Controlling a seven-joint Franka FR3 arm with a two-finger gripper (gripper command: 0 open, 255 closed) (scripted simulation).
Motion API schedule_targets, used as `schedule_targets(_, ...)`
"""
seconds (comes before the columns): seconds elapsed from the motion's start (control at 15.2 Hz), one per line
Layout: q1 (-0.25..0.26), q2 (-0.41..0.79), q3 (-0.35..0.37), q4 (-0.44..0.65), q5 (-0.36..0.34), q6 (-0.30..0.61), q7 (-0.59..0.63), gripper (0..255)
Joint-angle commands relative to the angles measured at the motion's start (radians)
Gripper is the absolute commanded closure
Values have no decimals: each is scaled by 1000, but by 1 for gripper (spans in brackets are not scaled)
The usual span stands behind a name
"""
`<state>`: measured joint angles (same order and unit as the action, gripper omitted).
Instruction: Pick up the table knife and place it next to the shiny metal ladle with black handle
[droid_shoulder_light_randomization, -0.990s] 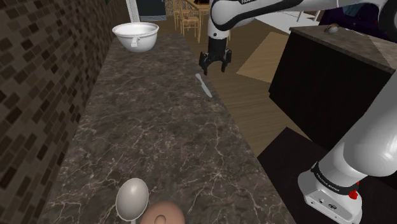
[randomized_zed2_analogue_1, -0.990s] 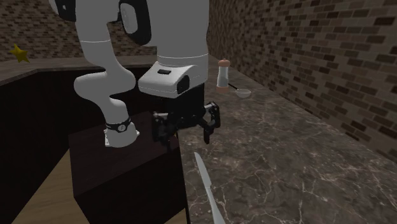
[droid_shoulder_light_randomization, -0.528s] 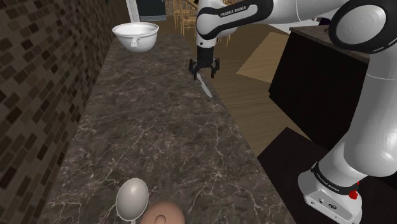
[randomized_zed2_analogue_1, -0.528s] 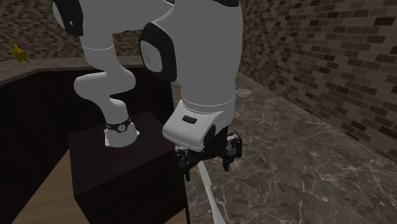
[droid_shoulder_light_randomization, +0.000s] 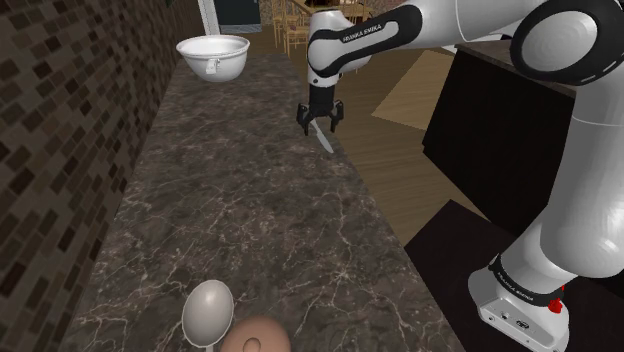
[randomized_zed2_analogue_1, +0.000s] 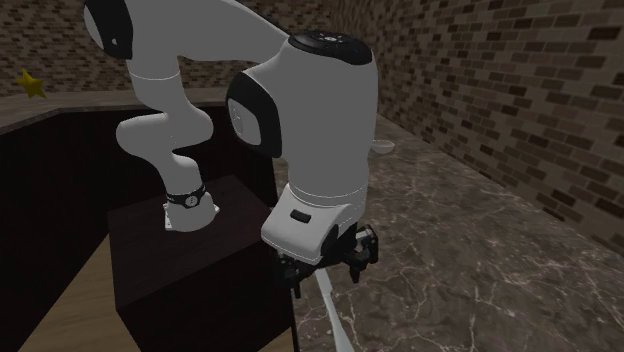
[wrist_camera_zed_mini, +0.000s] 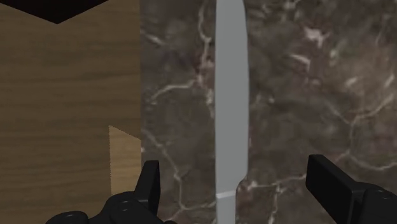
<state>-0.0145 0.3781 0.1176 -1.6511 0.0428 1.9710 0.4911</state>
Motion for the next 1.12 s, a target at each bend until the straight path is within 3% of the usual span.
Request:
schedule_targets(0.0,0,1,0,-1,0,2,0,0)
schedule_targets(0.26,0,1,0,-1,0,2,0,0)
schedule_targets(0.33,0,1,0,-1,0,2,0,255)
schedule_targets(1.06,0,-8,0,14,1,-21,1,255)
